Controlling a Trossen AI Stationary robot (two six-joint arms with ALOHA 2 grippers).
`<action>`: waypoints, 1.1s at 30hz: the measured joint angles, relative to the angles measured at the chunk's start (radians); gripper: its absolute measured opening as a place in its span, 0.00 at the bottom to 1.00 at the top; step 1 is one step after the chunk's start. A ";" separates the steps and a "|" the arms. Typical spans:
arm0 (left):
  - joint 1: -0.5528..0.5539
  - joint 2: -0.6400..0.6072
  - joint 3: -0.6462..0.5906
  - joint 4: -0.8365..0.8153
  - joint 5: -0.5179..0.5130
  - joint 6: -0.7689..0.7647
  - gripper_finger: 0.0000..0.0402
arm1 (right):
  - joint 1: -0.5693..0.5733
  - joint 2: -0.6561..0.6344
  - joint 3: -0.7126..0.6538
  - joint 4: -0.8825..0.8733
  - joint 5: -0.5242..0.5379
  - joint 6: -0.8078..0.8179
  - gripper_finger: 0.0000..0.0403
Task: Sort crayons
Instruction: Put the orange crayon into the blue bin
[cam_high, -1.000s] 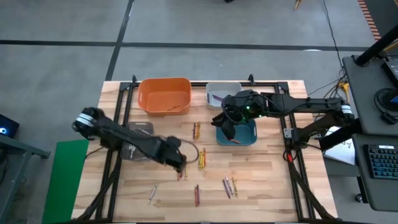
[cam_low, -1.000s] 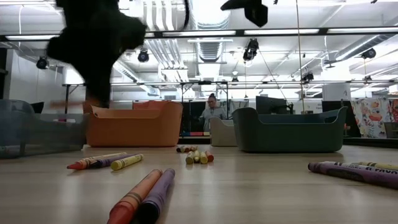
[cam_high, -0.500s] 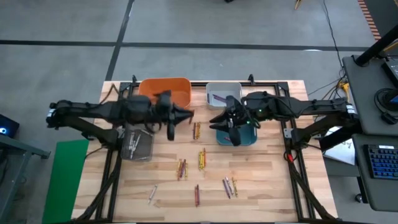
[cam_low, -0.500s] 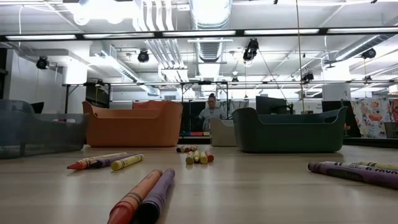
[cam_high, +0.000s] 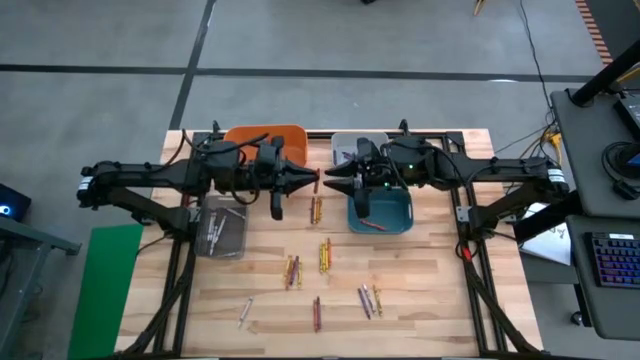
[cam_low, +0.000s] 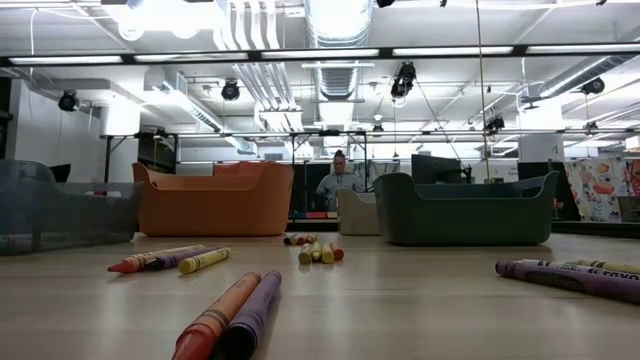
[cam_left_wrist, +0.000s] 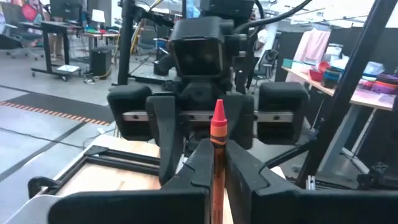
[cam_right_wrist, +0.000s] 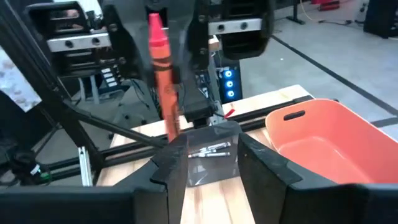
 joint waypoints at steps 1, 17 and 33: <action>0.004 0.007 0.000 0.010 -0.002 0.004 0.00 | 0.000 0.000 0.000 0.000 -0.001 -0.010 0.34; 0.048 0.096 0.000 0.159 0.024 0.007 0.00 | -0.011 0.000 0.000 0.003 0.027 -0.056 0.27; 0.101 0.007 0.001 -0.004 0.025 -0.026 0.21 | -0.050 -0.012 0.001 -0.143 0.025 0.027 0.04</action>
